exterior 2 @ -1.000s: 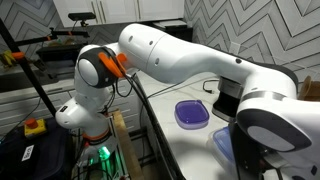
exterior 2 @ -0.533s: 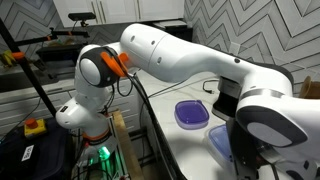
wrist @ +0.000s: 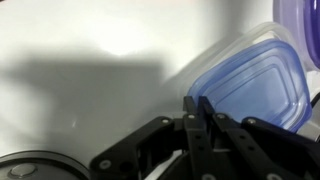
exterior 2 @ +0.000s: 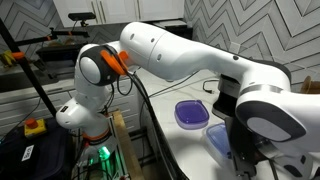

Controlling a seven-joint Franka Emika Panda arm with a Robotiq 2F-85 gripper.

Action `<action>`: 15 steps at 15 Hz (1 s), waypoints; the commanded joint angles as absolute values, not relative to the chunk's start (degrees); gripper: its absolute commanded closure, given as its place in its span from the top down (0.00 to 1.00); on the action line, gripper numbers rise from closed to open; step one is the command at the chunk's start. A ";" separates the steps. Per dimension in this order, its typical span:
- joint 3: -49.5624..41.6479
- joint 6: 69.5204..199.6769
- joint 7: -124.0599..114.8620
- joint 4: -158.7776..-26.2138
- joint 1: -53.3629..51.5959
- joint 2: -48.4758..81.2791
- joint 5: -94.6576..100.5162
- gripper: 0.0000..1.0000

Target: Cover the lunch boxes with their lids

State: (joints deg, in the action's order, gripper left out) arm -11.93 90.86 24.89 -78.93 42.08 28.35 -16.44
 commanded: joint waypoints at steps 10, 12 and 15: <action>-12.04 83.10 27.32 -75.09 42.33 28.40 -14.63 0.02; -12.14 83.50 27.27 -74.61 42.31 29.10 -13.95 0.02; -12.03 83.69 27.15 -74.16 42.45 29.96 -13.29 0.02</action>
